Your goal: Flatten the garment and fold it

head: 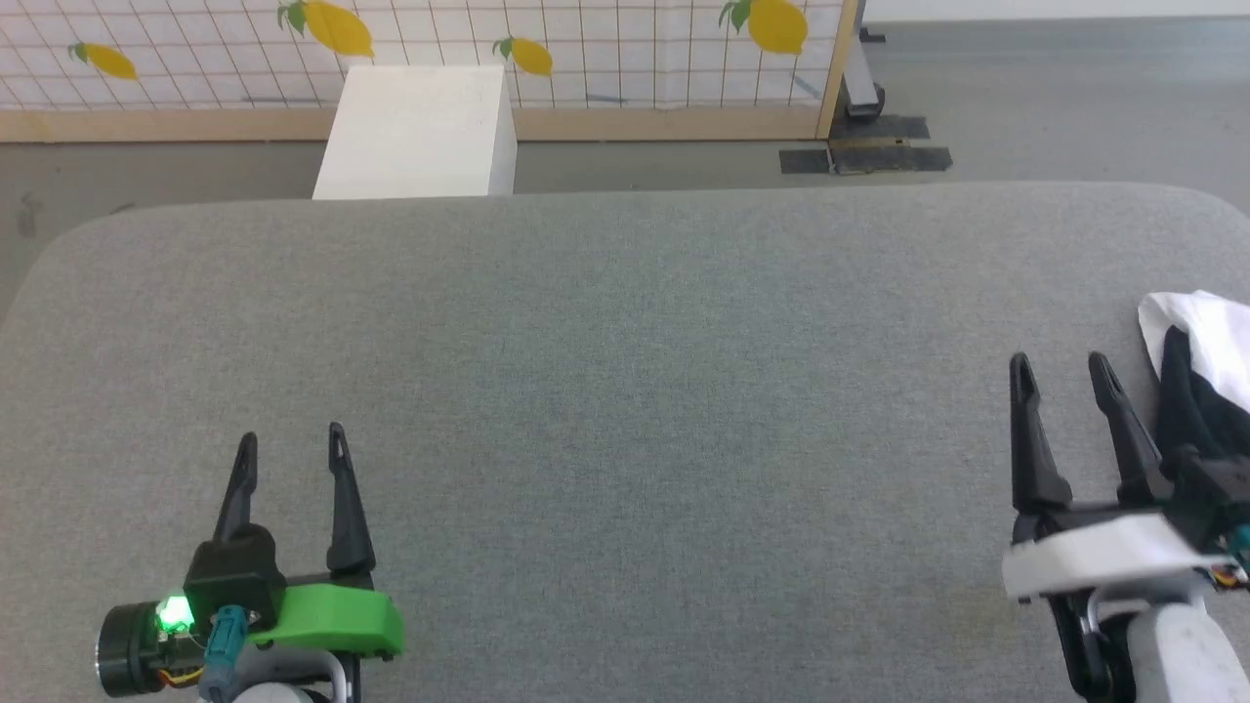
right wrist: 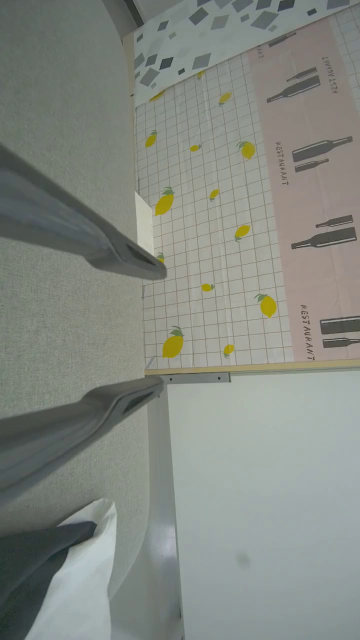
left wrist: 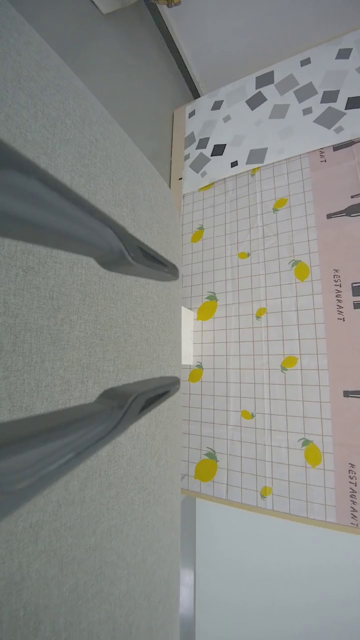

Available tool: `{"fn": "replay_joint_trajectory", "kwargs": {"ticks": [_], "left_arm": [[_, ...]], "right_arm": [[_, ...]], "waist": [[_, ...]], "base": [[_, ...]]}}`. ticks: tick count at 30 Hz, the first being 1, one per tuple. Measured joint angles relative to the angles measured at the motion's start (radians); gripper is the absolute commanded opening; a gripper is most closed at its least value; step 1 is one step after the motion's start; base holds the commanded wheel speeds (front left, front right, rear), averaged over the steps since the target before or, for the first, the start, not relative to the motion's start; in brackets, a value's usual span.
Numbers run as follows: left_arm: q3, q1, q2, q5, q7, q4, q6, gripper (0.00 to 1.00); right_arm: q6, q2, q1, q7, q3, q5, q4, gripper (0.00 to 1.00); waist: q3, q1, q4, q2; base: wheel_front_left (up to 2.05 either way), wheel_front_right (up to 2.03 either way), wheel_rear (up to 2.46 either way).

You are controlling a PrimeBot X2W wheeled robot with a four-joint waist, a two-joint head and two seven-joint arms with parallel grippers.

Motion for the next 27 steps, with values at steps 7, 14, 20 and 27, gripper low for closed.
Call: {"fn": "replay_joint_trajectory", "kwargs": {"ticks": [7, 14, 20, 27], "left_arm": [[-0.003, 0.018, -0.007, -0.001, 0.0, 0.007, -0.018, 1.0], [0.0, 0.017, -0.009, -0.005, 0.001, 0.015, -0.034, 0.0], [-0.003, 0.017, -0.009, -0.005, 0.003, 0.014, -0.034, 0.0], [-0.003, 0.017, -0.009, -0.004, 0.019, 0.013, -0.035, 0.0]], "right_arm": [[0.0, 0.026, 0.11, 0.0, -0.007, -0.033, -0.111, 1.0], [0.0, 0.038, 0.123, 0.001, -0.004, -0.055, -0.125, 0.0], [0.0, 0.038, 0.123, 0.003, -0.004, -0.055, -0.125, 0.0], [0.0, 0.038, 0.123, 0.02, 0.0, -0.059, -0.125, 0.0]], "waist": [[-0.012, 0.0, -0.008, 0.0], [-0.011, 0.0, -0.011, 0.0], [-0.012, 0.0, -0.011, 0.0], [-0.016, 0.0, -0.013, 0.0]], "base": [[0.0, 0.0, 0.0], [0.0, 0.0, 0.0], [0.0, 0.0, 0.0], [0.0, 0.0, 0.0]]}}
